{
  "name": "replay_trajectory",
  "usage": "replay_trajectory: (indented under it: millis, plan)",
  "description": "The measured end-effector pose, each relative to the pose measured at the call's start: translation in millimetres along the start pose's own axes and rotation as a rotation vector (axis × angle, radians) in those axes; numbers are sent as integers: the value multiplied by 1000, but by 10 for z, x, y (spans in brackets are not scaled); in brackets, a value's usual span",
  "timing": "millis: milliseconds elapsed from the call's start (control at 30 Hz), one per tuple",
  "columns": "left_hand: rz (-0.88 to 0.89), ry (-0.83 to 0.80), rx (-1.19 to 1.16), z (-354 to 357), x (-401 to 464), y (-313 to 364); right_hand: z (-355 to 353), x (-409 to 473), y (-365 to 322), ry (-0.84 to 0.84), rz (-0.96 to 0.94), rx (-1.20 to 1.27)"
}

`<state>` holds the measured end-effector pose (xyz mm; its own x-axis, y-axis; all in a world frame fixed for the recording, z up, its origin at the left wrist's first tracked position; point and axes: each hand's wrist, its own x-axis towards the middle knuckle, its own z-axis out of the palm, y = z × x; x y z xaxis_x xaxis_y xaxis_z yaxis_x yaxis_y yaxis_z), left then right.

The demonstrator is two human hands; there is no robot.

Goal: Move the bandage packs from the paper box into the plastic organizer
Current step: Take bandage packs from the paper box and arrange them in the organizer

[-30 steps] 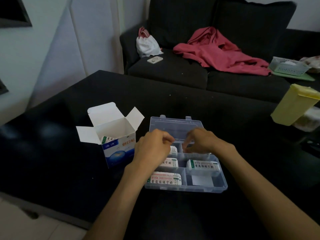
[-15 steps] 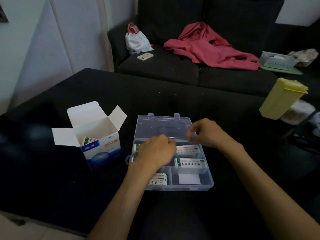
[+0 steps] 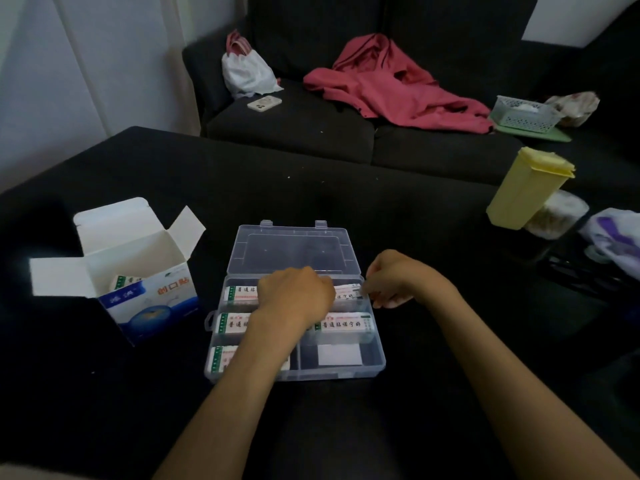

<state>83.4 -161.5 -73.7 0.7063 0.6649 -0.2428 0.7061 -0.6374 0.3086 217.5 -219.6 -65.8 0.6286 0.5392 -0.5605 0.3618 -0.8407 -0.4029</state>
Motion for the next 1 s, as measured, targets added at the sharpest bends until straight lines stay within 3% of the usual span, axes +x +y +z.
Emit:
replay_trajectory:
  millis: [233, 367, 500, 700, 833, 1000]
  plan:
    - [-82, -82, -265, 77, 162, -147, 65, 42, 55, 224, -364, -220]
    - [-70, -86, -282, 67, 131, -156, 127, 110, 15, 268, -350, -366]
    - [-72, -81, -298, 26, 88, -160, 102, 150, -45, 202, -301, -480]
    - [-39, 70, -361, -94, 51, -263, 109, 136, -49, 278, -335, -507]
    - [44, 313, -535, -256, -50, -474, 65, 110, -60, 254, -361, -418]
    - [85, 965, -701, -499, -468, -851, -4, -259, -482, 269, -473, -254]
